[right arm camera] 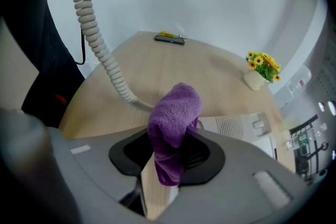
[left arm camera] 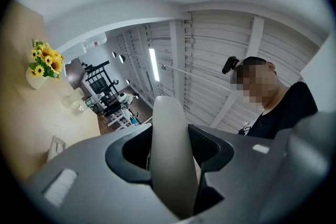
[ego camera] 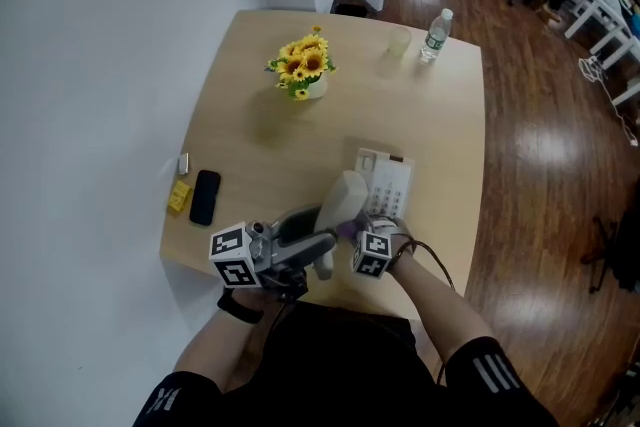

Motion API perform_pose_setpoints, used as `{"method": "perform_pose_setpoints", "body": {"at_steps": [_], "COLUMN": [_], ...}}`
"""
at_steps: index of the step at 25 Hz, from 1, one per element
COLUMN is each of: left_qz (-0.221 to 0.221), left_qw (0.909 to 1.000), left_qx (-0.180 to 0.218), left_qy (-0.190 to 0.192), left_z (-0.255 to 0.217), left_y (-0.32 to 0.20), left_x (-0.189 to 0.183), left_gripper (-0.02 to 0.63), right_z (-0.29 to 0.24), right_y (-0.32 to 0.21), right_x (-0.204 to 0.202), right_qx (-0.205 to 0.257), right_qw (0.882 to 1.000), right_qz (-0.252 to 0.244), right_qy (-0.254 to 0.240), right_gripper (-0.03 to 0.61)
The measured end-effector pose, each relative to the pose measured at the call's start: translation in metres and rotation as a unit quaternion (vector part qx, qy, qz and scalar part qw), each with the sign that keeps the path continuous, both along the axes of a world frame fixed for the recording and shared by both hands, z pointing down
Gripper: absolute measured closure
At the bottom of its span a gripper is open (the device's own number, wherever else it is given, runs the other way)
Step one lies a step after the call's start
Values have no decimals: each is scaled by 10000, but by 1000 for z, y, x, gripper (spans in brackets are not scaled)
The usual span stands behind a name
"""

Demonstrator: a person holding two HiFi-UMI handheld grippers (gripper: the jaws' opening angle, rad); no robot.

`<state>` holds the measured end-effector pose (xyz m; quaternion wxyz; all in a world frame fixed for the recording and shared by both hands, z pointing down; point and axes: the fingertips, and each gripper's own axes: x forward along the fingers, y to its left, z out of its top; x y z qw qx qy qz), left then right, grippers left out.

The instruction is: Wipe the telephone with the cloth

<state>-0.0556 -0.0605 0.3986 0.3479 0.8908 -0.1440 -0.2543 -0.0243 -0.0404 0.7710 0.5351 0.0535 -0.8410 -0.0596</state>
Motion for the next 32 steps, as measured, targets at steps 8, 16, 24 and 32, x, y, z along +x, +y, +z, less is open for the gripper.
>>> {"method": "perform_pose_setpoints", "body": {"at_steps": [8, 16, 24, 32], "left_qz": [-1, -231, -1117, -1728], "left_qw": [10000, 9946, 9625, 9031], "left_qx": [0, -144, -882, -1541], "left_qy": [-96, -1003, -2311, -3617], "left_z": [4, 37, 118, 208], "left_y": [0, -23, -66, -101], "left_x": [1, 13, 14, 26], "left_gripper": [407, 407, 407, 407], "right_z": [-17, -84, -146, -182], "right_y": [32, 35, 9, -8], "right_x": [6, 36, 72, 95], "right_qx": [-862, -759, -451, -380], "right_qw": [9940, 9673, 9276, 8990], "right_qz": [519, 1839, 2845, 3276], "right_qy": [-437, -1575, -2379, -2881], "right_gripper": [439, 437, 437, 437]}}
